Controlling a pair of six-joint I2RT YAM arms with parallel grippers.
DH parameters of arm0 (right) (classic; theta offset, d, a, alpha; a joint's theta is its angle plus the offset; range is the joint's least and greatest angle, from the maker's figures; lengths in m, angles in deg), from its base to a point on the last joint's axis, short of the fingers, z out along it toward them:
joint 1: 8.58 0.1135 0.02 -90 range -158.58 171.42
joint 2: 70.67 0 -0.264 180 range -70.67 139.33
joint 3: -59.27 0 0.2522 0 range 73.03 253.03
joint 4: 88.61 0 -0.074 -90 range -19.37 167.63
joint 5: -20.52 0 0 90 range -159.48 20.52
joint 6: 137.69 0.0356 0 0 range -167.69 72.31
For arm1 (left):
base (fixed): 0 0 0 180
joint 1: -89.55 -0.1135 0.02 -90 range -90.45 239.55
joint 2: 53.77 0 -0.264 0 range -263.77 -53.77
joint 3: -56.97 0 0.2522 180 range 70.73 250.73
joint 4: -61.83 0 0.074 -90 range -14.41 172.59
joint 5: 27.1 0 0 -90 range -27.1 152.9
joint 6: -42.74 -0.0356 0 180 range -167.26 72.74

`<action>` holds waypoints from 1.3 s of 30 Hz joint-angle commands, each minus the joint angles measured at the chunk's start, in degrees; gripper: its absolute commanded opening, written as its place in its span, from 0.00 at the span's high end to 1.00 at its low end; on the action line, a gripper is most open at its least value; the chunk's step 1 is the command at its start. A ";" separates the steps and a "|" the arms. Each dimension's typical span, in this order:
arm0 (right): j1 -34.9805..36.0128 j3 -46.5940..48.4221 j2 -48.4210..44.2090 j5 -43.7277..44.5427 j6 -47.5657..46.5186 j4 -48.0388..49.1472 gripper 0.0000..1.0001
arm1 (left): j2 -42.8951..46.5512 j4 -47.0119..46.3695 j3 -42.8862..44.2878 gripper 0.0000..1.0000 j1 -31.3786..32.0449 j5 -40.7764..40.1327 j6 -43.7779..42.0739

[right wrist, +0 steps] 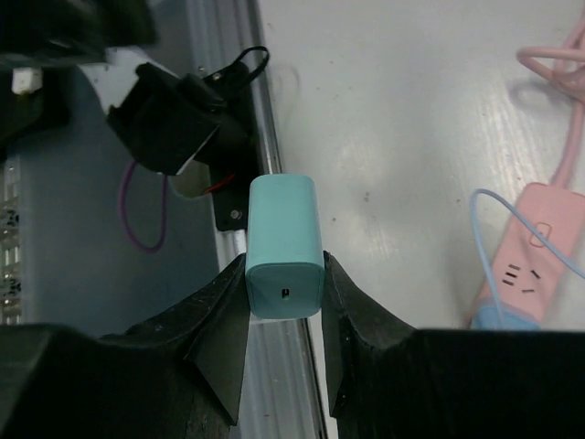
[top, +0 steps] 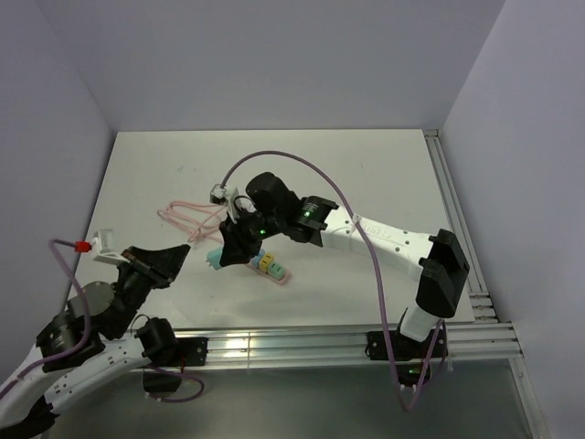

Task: Insert the plug

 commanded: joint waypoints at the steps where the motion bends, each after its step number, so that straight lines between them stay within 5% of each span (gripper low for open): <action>1: 0.30 -1.99 -5.87 -6.53 1.21 7.53 1.00 | -4.90 -4.27 -0.98 0.80 0.06 2.89 -0.25; 23: 2.67 -0.51 -6.32 -7.50 -2.56 2.63 1.00 | -7.55 -7.35 -2.74 0.90 0.06 4.47 -0.24; 39: 4.34 3.63 -4.91 6.29 3.93 8.24 1.00 | -9.32 -11.04 -6.07 0.99 0.06 10.97 1.51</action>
